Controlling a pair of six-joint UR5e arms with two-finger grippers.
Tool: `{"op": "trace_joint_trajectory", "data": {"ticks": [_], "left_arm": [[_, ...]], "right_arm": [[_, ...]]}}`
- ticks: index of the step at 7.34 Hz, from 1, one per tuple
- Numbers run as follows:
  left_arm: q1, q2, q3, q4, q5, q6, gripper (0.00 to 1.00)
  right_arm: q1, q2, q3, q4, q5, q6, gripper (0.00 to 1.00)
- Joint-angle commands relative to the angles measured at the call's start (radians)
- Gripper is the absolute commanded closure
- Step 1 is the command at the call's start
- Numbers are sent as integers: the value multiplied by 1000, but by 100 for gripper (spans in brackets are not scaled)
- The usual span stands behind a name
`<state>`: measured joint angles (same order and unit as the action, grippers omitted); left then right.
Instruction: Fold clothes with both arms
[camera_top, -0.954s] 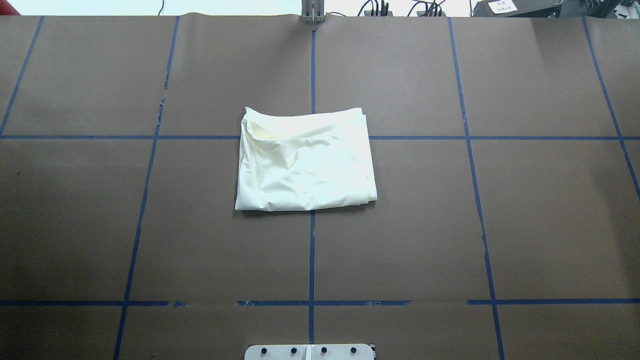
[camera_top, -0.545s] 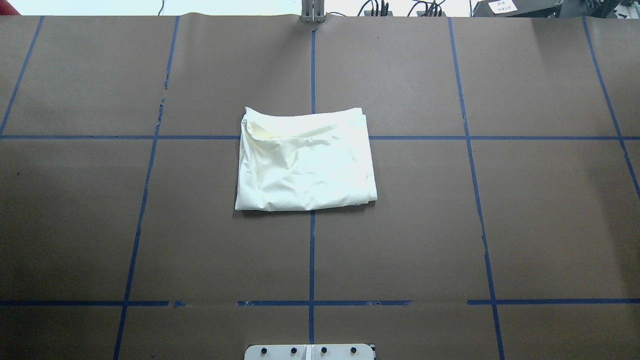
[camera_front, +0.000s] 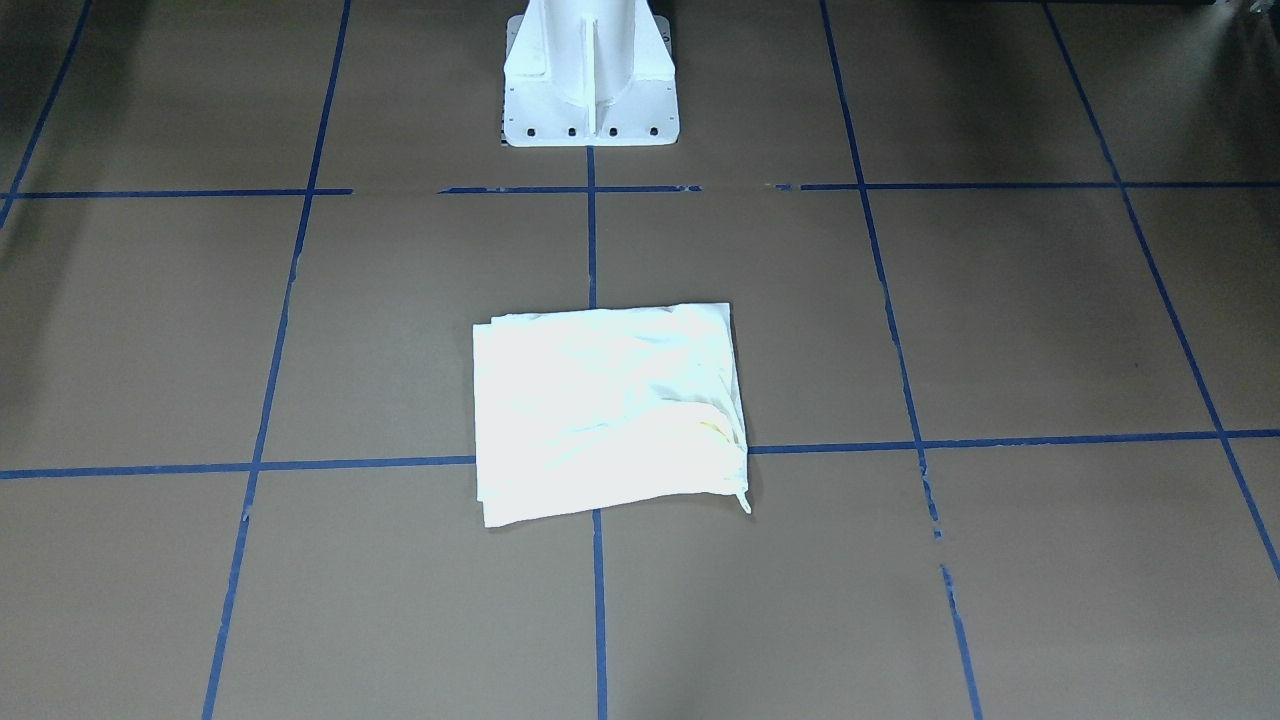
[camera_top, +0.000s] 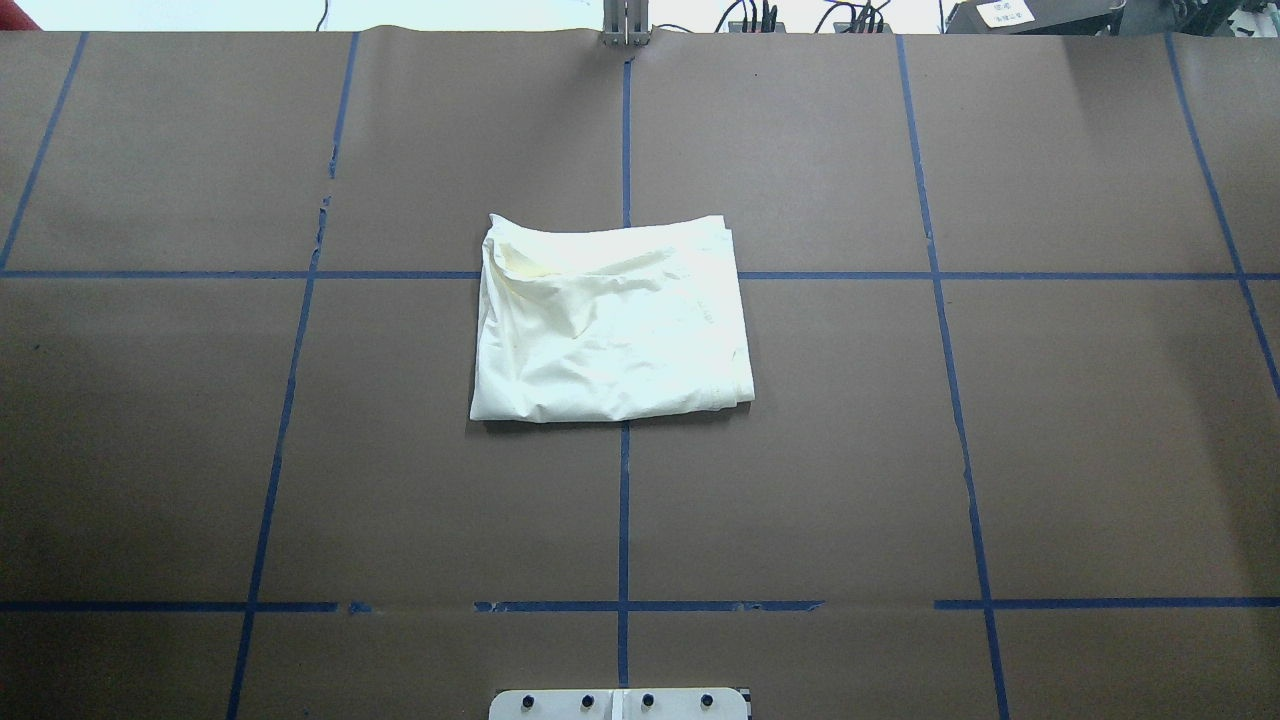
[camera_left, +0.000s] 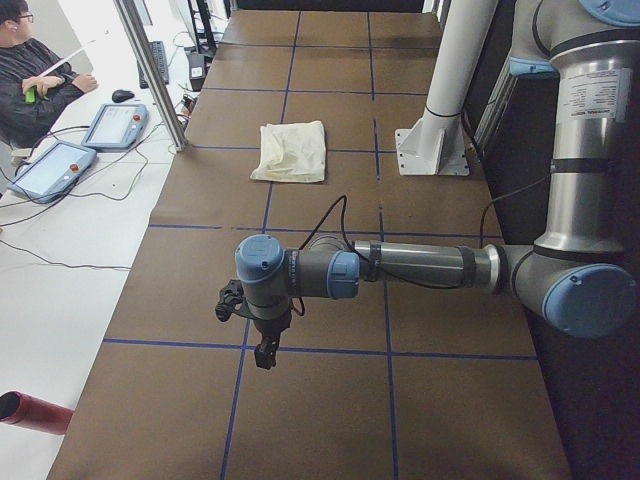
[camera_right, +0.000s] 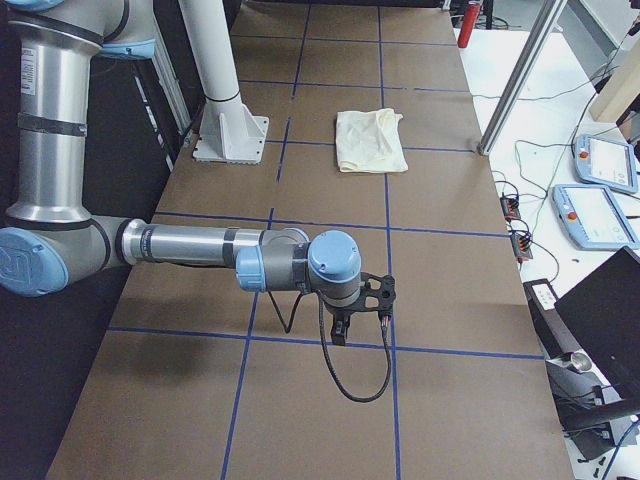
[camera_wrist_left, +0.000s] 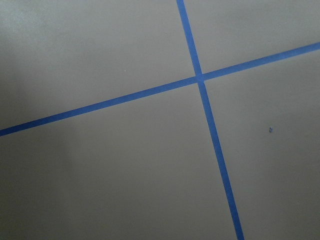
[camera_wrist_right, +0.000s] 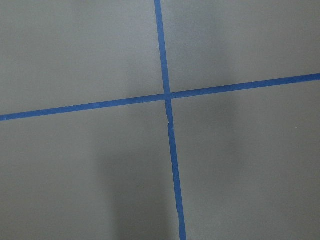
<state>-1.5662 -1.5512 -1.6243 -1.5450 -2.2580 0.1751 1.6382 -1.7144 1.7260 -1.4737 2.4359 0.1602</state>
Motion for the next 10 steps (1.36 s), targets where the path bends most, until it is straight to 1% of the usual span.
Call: {"op": "trace_joint_trajectory", "data": {"ticks": [1,3,9,10], "left_arm": [[0,0,3,-4,-2,-147,0],[0,-1,-5,-4,-2,-210,0],[0,-3,-6,-4,-3,-213,0],[0,-1,-6,-6,-40,-212,0]], "right_arm": [[0,1,0,0,3,-1,0],[0,1,-2,0,3,2,0],[-1,2,0,3,3,4,0],[-1,2,0,3,3,4,0]]}}
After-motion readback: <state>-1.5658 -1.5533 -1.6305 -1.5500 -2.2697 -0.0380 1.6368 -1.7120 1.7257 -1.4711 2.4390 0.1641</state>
